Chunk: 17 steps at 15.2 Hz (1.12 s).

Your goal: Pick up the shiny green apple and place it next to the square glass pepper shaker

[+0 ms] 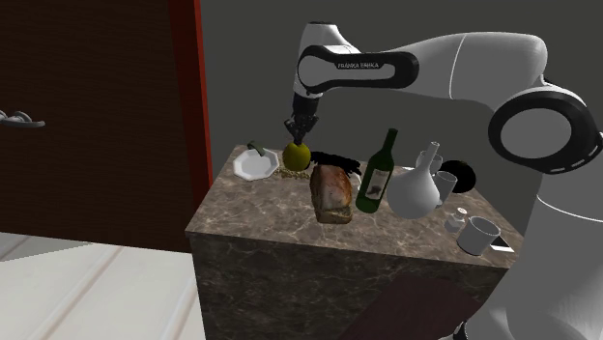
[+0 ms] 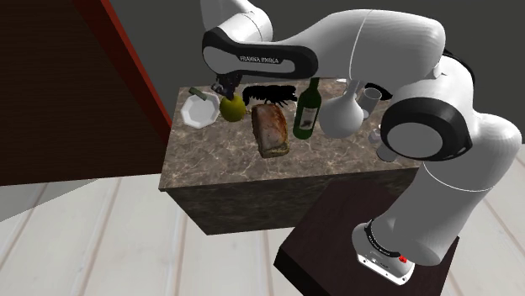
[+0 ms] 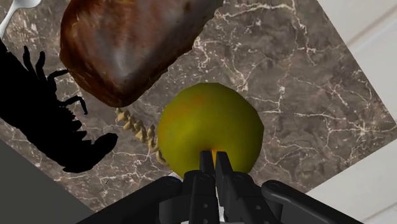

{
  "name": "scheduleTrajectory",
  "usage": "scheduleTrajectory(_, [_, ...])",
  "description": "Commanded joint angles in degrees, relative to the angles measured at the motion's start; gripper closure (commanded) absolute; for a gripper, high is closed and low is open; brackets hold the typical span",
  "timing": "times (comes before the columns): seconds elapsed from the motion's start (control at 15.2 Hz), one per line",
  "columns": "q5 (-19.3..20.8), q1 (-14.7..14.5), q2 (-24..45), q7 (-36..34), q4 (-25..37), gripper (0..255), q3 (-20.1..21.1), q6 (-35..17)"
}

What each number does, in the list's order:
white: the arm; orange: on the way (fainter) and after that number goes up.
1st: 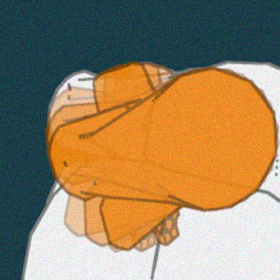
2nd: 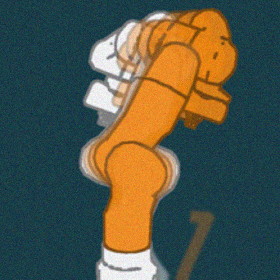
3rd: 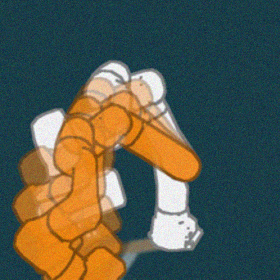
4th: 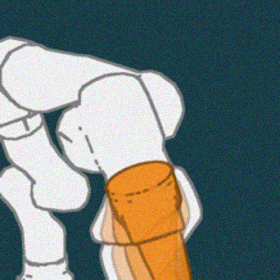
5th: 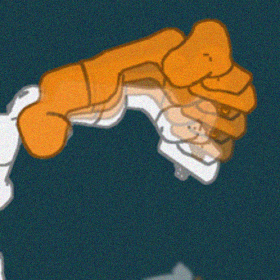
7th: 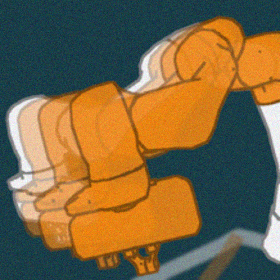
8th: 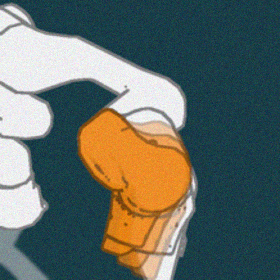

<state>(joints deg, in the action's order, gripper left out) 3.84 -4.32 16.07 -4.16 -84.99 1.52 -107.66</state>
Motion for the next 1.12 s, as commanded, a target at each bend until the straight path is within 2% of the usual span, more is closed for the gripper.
scheduleTrajectory(0.0, [0.0,0.0,-0.1,0.1,1.2,255,0.0,1.4])
scheduleTrajectory(0.46, [-0.1,-0.1,0.6,0.4,7.6,255,0.0,7.0])
scheduleTrajectory(0.73, [-0.6,1.4,-9.4,2.4,-6.1,255,-0.7,3.2])
scheduleTrajectory(1.06, [-1.0,3.0,-20.4,5.3,-19.6,255,-2.1,0.6])
